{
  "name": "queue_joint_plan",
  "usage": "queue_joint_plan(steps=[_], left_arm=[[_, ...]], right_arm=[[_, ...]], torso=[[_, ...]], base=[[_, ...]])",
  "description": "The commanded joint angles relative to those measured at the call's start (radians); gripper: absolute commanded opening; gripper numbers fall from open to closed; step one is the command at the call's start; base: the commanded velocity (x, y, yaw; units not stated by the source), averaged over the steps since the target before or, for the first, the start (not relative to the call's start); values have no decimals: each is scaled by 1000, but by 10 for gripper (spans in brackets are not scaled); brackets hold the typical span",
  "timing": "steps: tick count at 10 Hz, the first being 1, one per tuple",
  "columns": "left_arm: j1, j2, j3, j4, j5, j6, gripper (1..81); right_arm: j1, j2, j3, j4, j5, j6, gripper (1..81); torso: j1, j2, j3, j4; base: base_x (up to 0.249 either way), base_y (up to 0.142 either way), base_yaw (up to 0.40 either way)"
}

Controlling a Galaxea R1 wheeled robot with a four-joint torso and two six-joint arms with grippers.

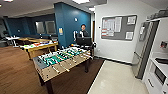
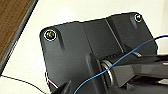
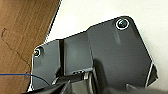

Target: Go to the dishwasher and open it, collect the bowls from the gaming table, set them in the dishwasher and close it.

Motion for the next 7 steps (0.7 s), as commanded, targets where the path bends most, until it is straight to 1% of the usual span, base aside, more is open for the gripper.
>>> queue_joint_plan(steps=[1,2,4,7], left_arm=[[-54,-7,-2,11,47,4,811],[-54,-5,-2,11,48,4,811],[-54,-5,-3,30,48,2,811],[-54,-5,-2,31,48,2,811]], right_arm=[[60,7,3,-7,-40,-2,811],[60,7,3,-9,-40,-2,811],[61,7,3,-7,-40,-2,811],[61,8,3,-7,-40,-2,811]], torso=[[0,0,0,0],[0,0,0,0],[0,0,0,0],[0,0,0,0]], base=[[0,0,356],[0,0,357],[0,0,357],[0,0,356]])
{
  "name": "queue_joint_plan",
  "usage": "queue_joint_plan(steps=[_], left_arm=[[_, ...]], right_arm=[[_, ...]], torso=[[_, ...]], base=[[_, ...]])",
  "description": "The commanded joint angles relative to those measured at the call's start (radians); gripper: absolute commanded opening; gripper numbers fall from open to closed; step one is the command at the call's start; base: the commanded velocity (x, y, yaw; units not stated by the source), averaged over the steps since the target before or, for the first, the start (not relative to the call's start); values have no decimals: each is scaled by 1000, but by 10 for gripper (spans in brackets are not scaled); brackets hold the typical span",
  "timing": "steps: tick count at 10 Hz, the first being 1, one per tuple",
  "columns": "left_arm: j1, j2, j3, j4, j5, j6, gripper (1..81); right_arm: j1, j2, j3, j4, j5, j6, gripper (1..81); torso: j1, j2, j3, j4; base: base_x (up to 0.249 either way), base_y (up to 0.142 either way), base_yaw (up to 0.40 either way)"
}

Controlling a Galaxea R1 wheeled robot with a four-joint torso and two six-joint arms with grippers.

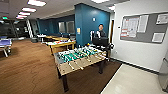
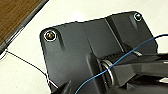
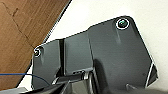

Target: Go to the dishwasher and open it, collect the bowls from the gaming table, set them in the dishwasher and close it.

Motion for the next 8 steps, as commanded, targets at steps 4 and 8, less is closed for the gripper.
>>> queue_joint_plan(steps=[4,8], left_arm=[[-52,-4,-1,10,48,2,811],[-53,-2,-1,10,49,2,811]], right_arm=[[62,10,5,-7,-39,-2,811],[59,8,3,-7,-39,-2,811]], torso=[[0,0,0,0],[0,0,0,0]], base=[[0,0,356],[0,0,317]])
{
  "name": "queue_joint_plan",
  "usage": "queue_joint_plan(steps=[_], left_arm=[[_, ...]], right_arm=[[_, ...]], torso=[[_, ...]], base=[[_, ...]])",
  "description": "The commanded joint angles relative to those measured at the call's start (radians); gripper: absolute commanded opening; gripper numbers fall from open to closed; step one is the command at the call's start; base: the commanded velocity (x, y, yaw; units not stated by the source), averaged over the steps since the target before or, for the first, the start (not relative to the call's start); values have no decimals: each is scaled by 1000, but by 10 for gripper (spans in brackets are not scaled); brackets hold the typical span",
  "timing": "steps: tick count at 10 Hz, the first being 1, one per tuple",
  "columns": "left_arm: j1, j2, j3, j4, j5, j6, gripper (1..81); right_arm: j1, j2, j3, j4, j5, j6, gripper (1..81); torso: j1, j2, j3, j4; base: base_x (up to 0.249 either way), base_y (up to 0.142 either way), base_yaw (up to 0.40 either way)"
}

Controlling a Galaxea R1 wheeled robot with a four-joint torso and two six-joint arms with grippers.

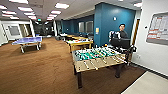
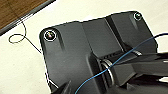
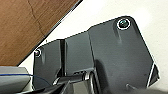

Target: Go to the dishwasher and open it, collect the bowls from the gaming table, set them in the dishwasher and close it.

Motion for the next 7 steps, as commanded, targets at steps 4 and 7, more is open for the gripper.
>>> queue_joint_plan(steps=[4,7], left_arm=[[-54,-3,-2,8,50,2,811],[-54,-4,-2,6,50,-1,811]], right_arm=[[57,7,6,-9,-38,-2,811],[57,5,3,-9,-38,-4,811]], torso=[[0,0,0,0],[0,0,0,0]], base=[[0,0,296],[0,0,166]])
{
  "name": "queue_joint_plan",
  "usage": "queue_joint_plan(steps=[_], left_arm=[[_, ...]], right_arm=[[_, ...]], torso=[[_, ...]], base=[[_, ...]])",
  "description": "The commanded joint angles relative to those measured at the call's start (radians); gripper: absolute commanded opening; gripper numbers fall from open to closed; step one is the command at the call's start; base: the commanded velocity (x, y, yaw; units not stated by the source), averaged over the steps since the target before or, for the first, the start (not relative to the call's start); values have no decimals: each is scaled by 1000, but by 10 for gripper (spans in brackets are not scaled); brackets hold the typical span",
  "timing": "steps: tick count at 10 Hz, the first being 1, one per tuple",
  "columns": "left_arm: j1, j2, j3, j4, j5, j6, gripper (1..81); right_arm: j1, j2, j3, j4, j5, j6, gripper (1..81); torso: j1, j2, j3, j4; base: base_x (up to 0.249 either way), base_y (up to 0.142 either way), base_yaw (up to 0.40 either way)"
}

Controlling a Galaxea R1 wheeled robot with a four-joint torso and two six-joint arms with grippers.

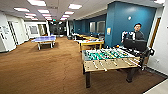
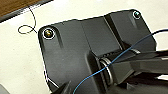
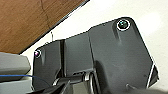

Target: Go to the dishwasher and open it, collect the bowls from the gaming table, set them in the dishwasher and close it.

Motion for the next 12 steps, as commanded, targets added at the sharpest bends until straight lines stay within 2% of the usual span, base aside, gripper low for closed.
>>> queue_joint_plan(steps=[1,12], left_arm=[[-59,-5,-2,5,48,-1,811],[-59,-5,-2,-9,46,-12,811]], right_arm=[[57,5,3,-9,-40,-4,811],[54,5,3,-10,-40,-2,811]], torso=[[0,0,0,0],[0,0,0,0]], base=[[0,0,0],[0,0,0]])
